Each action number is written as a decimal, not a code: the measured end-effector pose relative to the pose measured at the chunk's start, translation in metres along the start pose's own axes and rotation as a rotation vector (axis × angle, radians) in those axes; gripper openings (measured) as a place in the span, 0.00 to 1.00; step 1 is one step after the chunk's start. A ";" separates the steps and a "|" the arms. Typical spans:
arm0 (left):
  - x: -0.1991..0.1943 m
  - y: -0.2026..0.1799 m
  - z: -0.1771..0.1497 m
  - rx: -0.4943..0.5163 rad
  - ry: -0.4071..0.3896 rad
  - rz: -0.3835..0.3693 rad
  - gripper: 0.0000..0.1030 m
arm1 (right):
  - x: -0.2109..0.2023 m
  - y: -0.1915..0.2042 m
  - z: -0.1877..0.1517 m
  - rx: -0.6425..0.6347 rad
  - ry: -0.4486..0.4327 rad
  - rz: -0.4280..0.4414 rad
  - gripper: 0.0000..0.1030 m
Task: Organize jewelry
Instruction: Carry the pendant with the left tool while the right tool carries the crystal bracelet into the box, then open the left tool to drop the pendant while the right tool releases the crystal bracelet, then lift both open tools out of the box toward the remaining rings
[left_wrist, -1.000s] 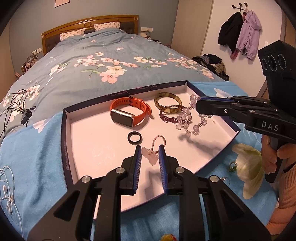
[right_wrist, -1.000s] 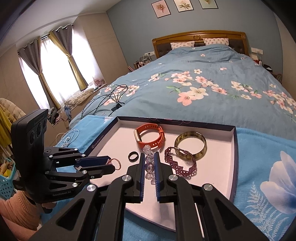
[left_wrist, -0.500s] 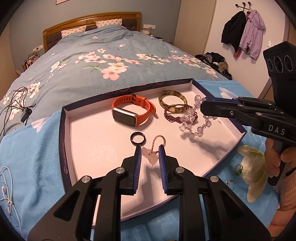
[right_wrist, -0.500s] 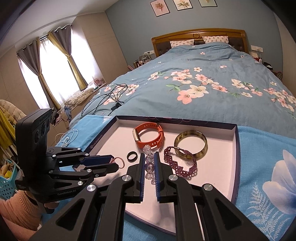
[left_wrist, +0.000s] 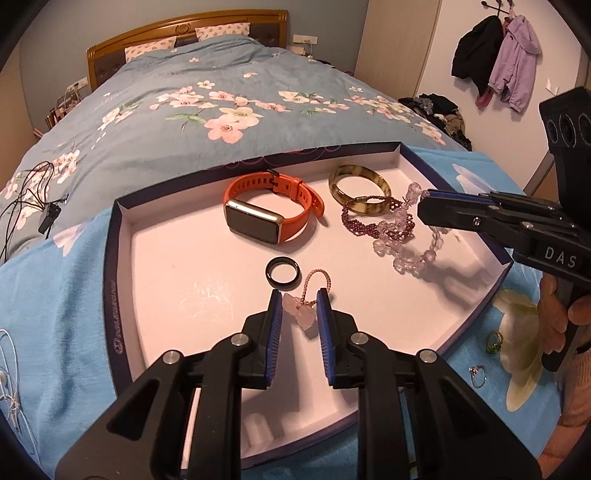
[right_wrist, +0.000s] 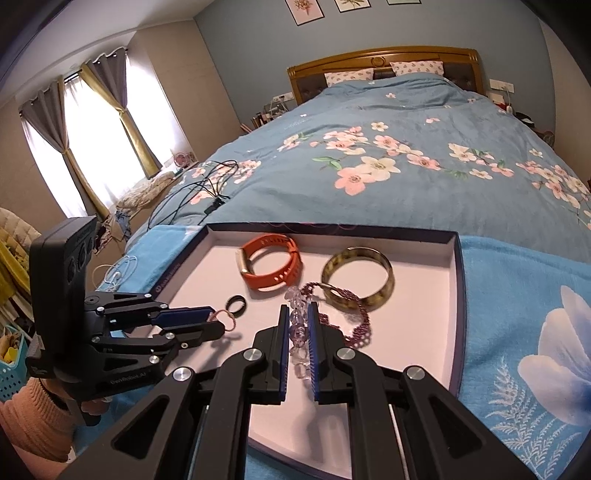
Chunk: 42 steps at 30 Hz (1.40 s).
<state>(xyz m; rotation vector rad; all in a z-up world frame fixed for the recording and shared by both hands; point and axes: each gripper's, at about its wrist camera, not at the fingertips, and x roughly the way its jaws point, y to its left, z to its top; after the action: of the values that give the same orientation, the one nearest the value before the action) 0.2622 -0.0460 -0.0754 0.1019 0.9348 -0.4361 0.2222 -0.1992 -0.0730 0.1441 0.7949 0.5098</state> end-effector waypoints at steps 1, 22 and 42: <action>0.002 0.001 0.001 -0.006 0.003 0.000 0.19 | 0.002 -0.002 0.000 0.002 0.005 -0.006 0.08; -0.015 0.004 0.001 -0.043 -0.046 0.024 0.46 | -0.003 -0.012 -0.006 -0.009 0.002 -0.130 0.21; -0.101 0.000 -0.049 -0.026 -0.200 0.067 0.55 | -0.059 0.023 -0.030 -0.093 -0.065 -0.057 0.34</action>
<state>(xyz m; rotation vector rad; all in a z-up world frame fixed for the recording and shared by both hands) 0.1733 -0.0007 -0.0239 0.0647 0.7378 -0.3651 0.1573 -0.2102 -0.0485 0.0518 0.7082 0.4849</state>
